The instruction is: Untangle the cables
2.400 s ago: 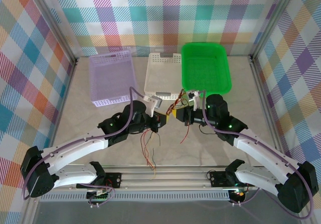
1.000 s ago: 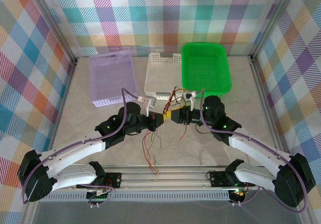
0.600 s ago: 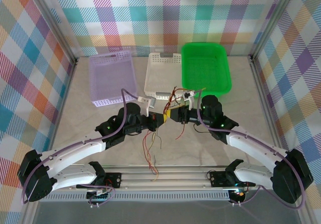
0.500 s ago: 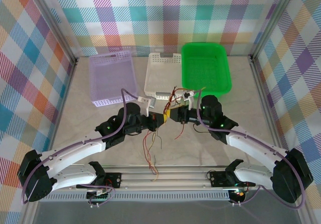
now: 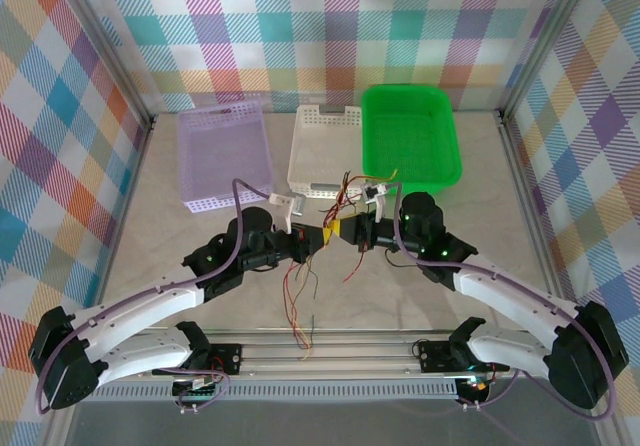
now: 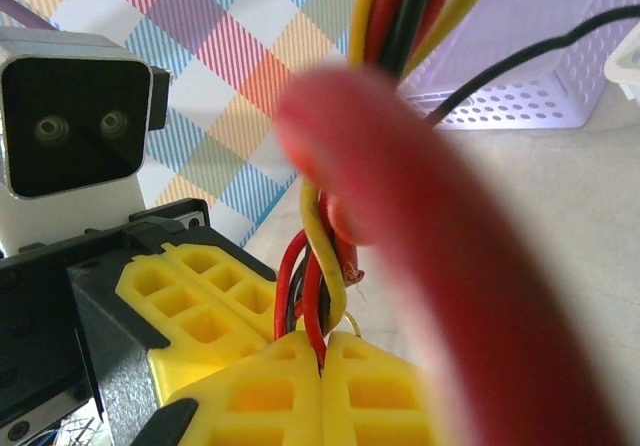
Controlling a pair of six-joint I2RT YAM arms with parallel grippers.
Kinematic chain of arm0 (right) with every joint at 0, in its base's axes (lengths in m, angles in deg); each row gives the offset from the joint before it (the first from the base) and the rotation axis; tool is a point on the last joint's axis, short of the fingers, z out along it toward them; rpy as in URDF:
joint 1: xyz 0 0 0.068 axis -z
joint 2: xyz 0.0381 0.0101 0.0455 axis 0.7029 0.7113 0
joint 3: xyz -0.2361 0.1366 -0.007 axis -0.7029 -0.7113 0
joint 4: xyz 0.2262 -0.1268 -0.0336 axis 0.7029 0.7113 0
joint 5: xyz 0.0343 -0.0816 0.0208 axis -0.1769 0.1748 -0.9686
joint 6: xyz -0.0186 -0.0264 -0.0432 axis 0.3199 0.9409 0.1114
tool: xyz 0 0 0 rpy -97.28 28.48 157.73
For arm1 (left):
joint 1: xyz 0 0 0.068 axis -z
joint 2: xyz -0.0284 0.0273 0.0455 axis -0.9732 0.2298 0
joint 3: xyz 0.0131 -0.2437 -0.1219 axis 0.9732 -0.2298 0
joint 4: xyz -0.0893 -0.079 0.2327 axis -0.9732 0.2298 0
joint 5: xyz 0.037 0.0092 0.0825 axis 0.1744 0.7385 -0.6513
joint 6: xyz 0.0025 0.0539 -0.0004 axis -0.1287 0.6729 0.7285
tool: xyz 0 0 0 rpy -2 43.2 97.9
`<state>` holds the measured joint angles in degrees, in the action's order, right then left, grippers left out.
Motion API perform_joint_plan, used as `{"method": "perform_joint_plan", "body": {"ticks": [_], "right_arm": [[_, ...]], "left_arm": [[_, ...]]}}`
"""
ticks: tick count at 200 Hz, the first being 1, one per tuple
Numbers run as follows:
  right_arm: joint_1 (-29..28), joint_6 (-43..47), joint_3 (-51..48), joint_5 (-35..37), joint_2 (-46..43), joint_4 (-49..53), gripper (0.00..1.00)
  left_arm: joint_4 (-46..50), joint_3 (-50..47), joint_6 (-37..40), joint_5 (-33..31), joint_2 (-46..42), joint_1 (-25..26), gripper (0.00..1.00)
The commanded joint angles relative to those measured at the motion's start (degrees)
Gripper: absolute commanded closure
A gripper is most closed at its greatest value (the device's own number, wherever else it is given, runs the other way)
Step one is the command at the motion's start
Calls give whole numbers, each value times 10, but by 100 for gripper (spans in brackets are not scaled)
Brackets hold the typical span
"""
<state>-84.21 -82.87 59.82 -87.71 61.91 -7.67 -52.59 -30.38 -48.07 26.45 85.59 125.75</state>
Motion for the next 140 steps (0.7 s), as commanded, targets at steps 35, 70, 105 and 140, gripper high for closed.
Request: {"method": "perform_joint_plan", "body": {"ticks": [35,70,105,140], "right_arm": [[6,43,-3,91,-34,91,100],[7,65,-5,138,-62,136,100],[12,76,-3,158,-76,166,100],[12,65,-23,50,-84,93,100]], "left_arm": [[9,11,4,5,-42,-3,100],[36,19,14,-11,-65,-4,100],[45,20,14,-28,-81,-5,100],[10,5,-10,-20,-75,-5,100]]}}
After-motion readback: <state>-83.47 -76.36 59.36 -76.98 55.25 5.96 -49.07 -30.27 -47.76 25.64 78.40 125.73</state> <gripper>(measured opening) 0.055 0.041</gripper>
